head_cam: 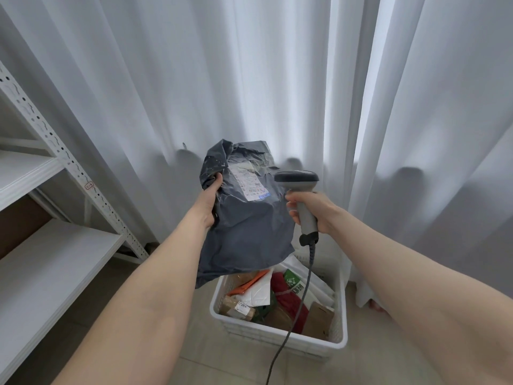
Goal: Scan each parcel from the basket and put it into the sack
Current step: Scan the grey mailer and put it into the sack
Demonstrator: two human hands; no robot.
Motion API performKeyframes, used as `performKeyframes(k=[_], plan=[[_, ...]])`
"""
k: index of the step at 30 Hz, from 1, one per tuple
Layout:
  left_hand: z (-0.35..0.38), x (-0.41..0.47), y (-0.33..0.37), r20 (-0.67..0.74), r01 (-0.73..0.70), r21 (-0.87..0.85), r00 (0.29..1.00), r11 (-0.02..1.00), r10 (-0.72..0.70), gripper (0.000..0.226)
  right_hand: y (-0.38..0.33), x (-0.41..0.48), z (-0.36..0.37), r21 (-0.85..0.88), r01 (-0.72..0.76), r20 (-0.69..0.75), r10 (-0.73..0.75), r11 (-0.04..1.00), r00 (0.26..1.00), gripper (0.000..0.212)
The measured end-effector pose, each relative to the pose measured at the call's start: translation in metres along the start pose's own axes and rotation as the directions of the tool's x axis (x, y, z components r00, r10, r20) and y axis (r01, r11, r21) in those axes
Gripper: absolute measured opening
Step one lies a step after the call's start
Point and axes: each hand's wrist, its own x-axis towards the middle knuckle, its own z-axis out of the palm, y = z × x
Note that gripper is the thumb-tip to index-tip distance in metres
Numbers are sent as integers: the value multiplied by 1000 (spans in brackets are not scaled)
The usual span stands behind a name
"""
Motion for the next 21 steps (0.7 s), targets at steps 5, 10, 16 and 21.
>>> performKeyframes(k=[5, 10, 16, 21], plan=[[2, -2, 7, 64, 34, -9, 997, 999, -33, 50, 3, 6, -7, 55, 49, -105, -43, 997, 994, 35], [4, -8, 10, 58, 29, 14, 998, 999, -30, 56, 2, 11, 8, 52, 86, -147, -77, 995, 986, 17], [-15, -36, 15, 26, 43, -110, 999, 993, -40, 68, 19, 13, 30, 134, 118, -214, -87, 984, 973, 18], [-41, -77, 11, -91, -33, -321, 996, 946, 4, 83, 41, -2, 48, 235, 43, -106, -19, 971, 994, 33]])
